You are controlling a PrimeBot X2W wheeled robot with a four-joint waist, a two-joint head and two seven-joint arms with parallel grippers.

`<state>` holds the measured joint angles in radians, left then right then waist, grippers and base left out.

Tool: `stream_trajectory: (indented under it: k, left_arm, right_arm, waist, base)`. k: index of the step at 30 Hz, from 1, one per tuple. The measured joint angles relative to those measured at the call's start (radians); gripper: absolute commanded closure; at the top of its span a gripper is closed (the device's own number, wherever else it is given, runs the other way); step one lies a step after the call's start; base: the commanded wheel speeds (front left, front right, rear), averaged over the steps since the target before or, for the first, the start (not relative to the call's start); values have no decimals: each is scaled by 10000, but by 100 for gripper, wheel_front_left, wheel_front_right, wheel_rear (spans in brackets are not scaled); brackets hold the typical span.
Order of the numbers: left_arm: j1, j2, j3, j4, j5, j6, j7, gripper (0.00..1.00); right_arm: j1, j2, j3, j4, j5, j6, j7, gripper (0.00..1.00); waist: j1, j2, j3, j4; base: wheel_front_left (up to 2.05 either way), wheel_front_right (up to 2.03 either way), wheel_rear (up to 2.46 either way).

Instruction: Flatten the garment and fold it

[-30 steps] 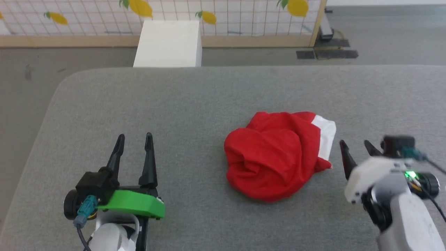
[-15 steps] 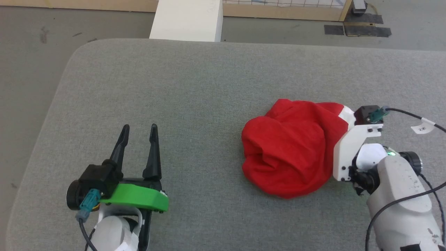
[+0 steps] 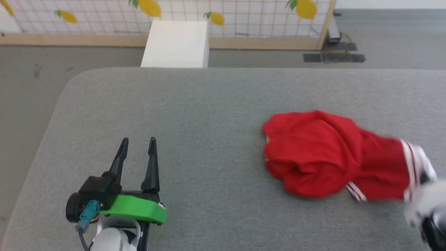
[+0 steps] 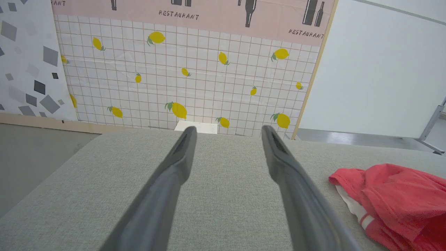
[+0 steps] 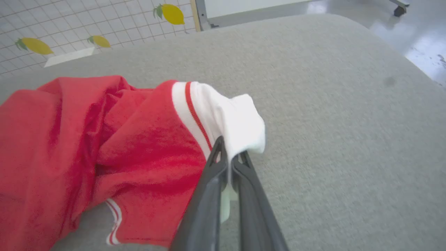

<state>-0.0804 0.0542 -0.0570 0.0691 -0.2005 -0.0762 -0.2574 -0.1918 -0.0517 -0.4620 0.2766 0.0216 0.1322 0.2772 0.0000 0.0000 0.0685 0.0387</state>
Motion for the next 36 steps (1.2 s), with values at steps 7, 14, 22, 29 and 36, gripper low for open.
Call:
stream_trajectory:
  k: [7,14,22,29,36]
  left_arm:
    - [23,-6,-65,-4,0,-31,0,0]
    - [-15,-8,-161,-58,0,-35,0,0]
    - [-630,-10,-451,-343,-8,-33,-2,0]
    - [-1315,-17,-888,-481,-105,-19,-6,0]
    - [-1474,-17,-988,-499,-117,73,-6,0]
  right_arm:
    - [1590,31,-545,-144,470,-2,1885,0]
    - [943,-25,495,-1331,825,-2,-213,0]
    - [-1999,19,2397,-268,-128,0,-1055,0]
    - [-4147,-428,2295,3045,-1037,0,899,0]
    - [-5182,-727,2023,4468,-2029,0,3202,66]
  waist:
    - [0,0,-193,-365]
    - [0,0,72,-271]
    - [0,0,843,-17]
    - [0,0,1660,450]
    - [0,0,2214,955]
  base:
    - [0,0,0]
    - [0,0,0]
    - [0,0,0]
    - [0,0,0]
    - [0,0,0]
